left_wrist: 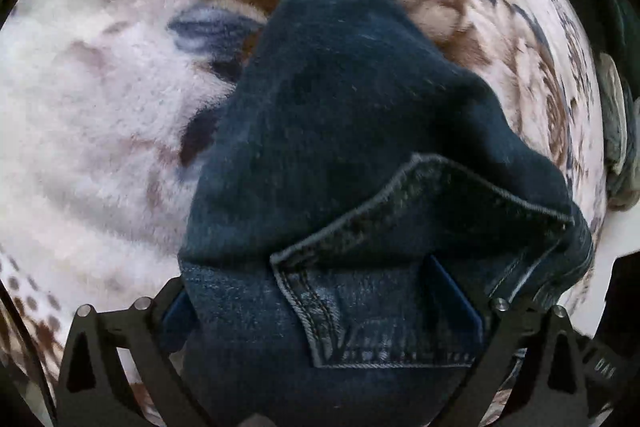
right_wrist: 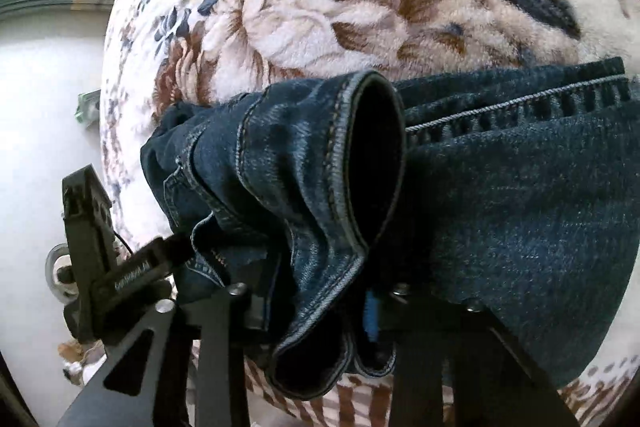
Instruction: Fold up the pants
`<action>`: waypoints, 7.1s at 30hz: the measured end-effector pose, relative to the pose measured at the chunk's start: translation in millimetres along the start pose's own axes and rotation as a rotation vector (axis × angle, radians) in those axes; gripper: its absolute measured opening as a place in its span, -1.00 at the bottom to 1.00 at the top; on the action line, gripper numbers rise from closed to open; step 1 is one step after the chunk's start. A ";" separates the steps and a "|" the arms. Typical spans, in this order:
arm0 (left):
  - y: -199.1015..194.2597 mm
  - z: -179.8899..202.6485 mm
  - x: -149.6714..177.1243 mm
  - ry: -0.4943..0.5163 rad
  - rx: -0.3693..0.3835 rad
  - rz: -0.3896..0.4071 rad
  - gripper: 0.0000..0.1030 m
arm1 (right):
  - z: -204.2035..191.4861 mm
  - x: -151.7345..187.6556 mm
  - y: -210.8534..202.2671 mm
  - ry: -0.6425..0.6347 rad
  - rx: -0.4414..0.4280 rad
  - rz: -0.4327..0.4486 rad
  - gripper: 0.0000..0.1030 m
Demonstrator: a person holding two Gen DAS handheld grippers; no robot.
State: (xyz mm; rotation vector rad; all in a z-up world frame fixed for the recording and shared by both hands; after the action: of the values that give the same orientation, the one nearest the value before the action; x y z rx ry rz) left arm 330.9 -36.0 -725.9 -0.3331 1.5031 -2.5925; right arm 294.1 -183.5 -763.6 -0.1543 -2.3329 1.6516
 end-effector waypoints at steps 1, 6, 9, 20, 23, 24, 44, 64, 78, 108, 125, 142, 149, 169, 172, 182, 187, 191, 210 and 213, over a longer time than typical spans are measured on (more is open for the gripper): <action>-0.8 0.6 -0.5 0.000 -0.002 -0.008 1.00 | -3.3 -0.6 -2.4 -0.004 0.015 0.011 -0.44; -35.9 18.4 -4.6 0.060 -0.046 0.042 1.00 | -9.0 -2.0 -27.7 0.000 0.061 0.083 -0.53; -73.3 39.3 -8.4 0.111 -0.033 0.117 1.00 | -4.9 -4.8 -64.4 0.012 0.072 0.167 -0.54; -79.2 66.8 -20.5 0.146 -0.010 0.115 1.00 | 156.7 9.4 -119.0 0.271 0.229 0.165 -0.49; -53.2 77.7 -25.4 0.166 -0.017 0.060 1.00 | 184.8 10.0 -93.0 0.303 0.275 0.104 0.06; -49.5 79.2 -25.6 0.162 -0.014 0.050 1.00 | 187.3 10.6 -86.8 0.321 0.251 0.084 0.07; 5.3 72.8 -80.3 -0.041 0.256 -0.014 -0.55 | 209.2 19.8 -37.2 0.622 0.047 0.034 0.26; -8.9 90.6 -63.0 0.009 0.232 -0.042 0.37 | 204.7 -67.3 -78.2 0.554 0.022 0.111 -0.27; -43.1 82.5 -19.6 0.119 0.019 0.088 0.37 | 56.0 -68.7 -118.5 0.057 0.026 0.068 0.46; -60.0 89.4 20.2 0.174 0.255 -0.015 1.00 | 46.4 -65.6 -126.2 0.272 -0.141 0.116 0.67; -3.8 59.2 54.1 -0.036 0.254 -0.065 1.00 | 165.9 59.7 -7.2 0.750 -0.362 0.162 0.79; -10.9 99.8 31.3 0.074 0.359 0.015 0.03 | 170.3 38.8 -36.2 0.887 -0.455 0.325 0.40; -9.4 95.1 32.8 0.103 0.356 0.014 -0.22 | 171.1 26.6 -14.7 0.881 -0.428 0.282 0.20; -149.1 150.7 -107.6 0.307 0.458 0.184 -0.52 | 46.1 -75.3 -160.7 0.675 -0.410 0.527 -0.17; -154.3 139.7 -171.2 0.332 0.434 0.210 -0.52 | 0.9 -133.6 -147.8 0.663 -0.450 0.543 -0.17; -82.8 64.2 -330.3 0.368 0.306 0.162 -0.44 | -78.2 -262.6 -34.6 0.621 -0.462 0.504 -0.10; -64.8 33.6 -325.0 0.291 0.266 0.115 0.02 | -73.4 -255.7 5.4 0.598 -0.434 0.384 0.29; -92.5 34.1 -304.4 0.378 0.052 0.174 0.69 | -83.1 -255.8 -13.7 0.468 -0.220 0.306 0.82; -232.9 111.6 -201.8 0.561 -0.263 0.331 0.95 | -116.2 -148.6 -278.5 0.071 0.626 0.557 0.89; -279.6 129.2 -177.6 0.562 -0.250 0.384 0.95 | -136.1 -122.0 -323.9 0.031 0.625 0.599 0.89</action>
State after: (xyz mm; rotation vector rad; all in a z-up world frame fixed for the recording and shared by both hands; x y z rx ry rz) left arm 535.7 33.2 -443.7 0.6574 1.8304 -2.2866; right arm 473.1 -200.5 -438.1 -0.7888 -1.7153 2.5392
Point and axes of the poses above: each gripper's, at about its wrist camera, not at the fingertips, and y roughly the way its jaws point, z to its right, x to its underside, the point moved 10 cm from there along y, roughly the way its jaws point, and after that the axes turned 14 degrees about x, right-handed, at the moved point
